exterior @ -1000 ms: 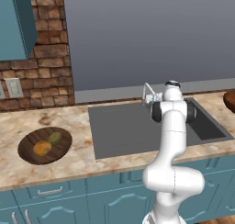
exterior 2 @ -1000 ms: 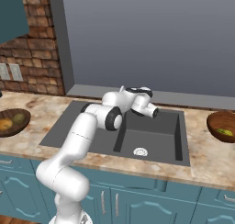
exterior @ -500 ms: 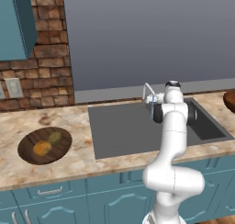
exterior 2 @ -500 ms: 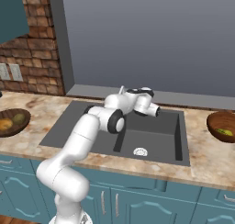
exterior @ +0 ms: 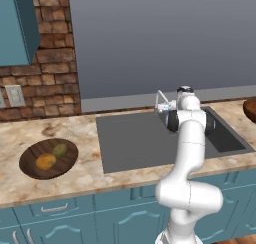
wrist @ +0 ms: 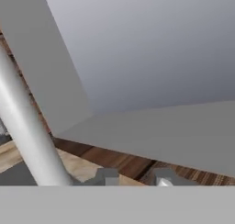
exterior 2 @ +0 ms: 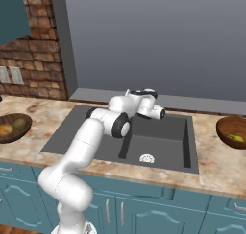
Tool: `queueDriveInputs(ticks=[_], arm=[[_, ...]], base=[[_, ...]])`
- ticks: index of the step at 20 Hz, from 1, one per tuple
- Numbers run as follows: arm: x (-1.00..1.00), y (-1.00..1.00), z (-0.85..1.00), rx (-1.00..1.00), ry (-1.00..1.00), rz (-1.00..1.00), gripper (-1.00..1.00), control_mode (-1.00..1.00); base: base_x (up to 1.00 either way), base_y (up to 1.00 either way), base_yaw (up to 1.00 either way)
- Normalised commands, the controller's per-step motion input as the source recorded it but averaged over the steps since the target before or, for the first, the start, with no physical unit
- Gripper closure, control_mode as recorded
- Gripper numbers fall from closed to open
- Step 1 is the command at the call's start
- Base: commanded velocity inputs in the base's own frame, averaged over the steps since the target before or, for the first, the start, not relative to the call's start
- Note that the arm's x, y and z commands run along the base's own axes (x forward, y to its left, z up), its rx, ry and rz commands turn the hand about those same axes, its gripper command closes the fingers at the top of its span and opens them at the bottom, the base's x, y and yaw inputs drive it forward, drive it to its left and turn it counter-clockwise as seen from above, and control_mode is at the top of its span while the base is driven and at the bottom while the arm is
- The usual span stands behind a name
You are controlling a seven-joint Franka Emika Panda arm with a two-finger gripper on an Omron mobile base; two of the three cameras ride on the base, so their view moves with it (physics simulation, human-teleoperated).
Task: Pick the potatos from the sink and place them in one bowl. Place the pear in the other bowl. Then turn off the sink faucet.
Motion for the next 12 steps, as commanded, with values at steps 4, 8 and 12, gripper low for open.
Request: queueDriveInputs(ticks=[4,8,12], arm=[[-0.23,0.97,-0.17,0.00,0.00,0.06,1.00,-1.00],[-0.12,0.52,-0.44,0.00,-0.06,0.12,1.00,-1.00],[-0.40,-0.23,-0.65,0.00,-0.24,0.16,1.00,-1.00]], base=[[0.00,0.00,0.00],[0.00,0.00,0.00],[0.00,0.00,0.00]])
